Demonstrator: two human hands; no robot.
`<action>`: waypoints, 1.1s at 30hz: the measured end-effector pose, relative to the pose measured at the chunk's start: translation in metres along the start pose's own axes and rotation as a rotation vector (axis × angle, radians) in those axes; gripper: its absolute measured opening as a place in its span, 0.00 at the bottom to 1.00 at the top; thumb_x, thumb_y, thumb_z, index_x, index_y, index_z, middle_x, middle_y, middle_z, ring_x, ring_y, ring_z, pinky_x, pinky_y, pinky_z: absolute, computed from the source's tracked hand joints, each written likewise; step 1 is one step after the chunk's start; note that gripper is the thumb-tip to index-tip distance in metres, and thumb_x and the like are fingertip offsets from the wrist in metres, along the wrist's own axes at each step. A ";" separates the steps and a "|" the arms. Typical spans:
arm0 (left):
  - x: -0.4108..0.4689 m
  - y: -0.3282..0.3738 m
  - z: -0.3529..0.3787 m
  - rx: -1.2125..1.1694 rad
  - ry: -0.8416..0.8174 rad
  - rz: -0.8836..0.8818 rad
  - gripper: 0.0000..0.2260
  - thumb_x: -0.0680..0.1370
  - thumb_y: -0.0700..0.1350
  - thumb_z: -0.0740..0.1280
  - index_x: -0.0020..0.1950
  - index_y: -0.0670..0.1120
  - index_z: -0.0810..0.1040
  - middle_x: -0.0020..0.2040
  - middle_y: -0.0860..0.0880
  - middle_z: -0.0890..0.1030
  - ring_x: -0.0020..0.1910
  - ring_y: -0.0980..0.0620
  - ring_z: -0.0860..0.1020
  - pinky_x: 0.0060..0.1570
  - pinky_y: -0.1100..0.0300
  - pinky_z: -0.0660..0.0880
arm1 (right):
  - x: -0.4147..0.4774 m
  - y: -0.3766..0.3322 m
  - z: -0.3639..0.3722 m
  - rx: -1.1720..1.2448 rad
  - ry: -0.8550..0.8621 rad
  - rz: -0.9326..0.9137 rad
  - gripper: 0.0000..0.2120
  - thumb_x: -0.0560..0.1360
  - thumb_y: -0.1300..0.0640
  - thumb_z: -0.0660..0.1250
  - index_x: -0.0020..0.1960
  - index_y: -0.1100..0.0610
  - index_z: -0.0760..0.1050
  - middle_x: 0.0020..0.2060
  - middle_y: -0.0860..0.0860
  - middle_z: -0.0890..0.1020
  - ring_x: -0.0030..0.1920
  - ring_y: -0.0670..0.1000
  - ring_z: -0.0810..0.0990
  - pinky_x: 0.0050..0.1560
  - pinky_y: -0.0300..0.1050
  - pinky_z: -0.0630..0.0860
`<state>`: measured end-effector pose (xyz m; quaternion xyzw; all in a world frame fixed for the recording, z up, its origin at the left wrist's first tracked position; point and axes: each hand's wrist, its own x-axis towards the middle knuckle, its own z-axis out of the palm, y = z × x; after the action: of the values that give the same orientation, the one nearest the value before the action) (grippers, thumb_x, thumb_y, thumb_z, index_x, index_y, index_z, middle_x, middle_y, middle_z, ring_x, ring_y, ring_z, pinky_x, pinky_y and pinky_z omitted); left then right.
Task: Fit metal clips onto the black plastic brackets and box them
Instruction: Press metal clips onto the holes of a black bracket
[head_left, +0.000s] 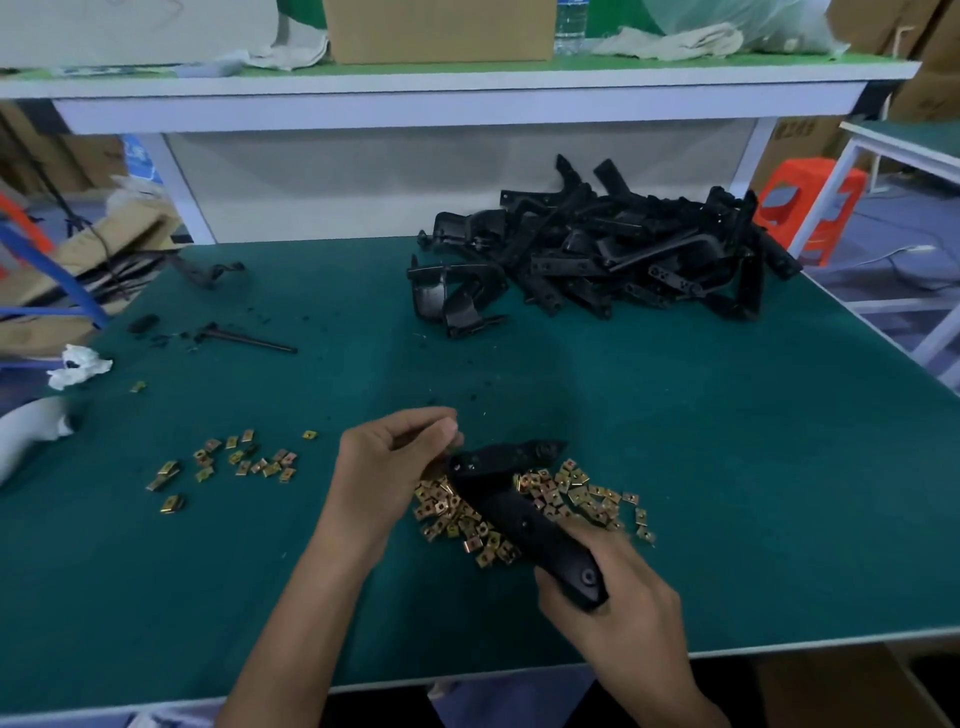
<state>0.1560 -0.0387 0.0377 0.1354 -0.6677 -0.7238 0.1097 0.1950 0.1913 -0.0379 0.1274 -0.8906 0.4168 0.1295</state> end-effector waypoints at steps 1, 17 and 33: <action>-0.001 0.001 -0.003 0.019 -0.028 -0.012 0.06 0.78 0.38 0.71 0.53 0.46 0.85 0.45 0.47 0.88 0.46 0.55 0.85 0.44 0.69 0.78 | 0.000 -0.001 0.000 -0.007 -0.001 0.000 0.25 0.67 0.48 0.78 0.61 0.38 0.75 0.47 0.39 0.80 0.45 0.42 0.80 0.42 0.46 0.80; -0.010 -0.005 -0.011 0.254 -0.097 -0.055 0.08 0.78 0.41 0.72 0.50 0.53 0.87 0.46 0.54 0.87 0.47 0.58 0.84 0.45 0.69 0.78 | 0.003 0.002 0.005 -0.151 -0.044 -0.006 0.20 0.68 0.32 0.66 0.59 0.36 0.77 0.42 0.40 0.79 0.39 0.44 0.81 0.34 0.46 0.79; -0.016 -0.019 -0.003 0.144 0.009 -0.175 0.07 0.78 0.39 0.72 0.47 0.50 0.87 0.41 0.54 0.86 0.36 0.65 0.79 0.33 0.72 0.71 | 0.004 0.010 0.012 -0.262 0.020 -0.178 0.18 0.69 0.36 0.68 0.56 0.41 0.76 0.37 0.43 0.78 0.31 0.47 0.78 0.30 0.34 0.63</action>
<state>0.1721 -0.0347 0.0194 0.2039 -0.7032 -0.6801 0.0389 0.1863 0.1883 -0.0510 0.1838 -0.9212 0.2852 0.1905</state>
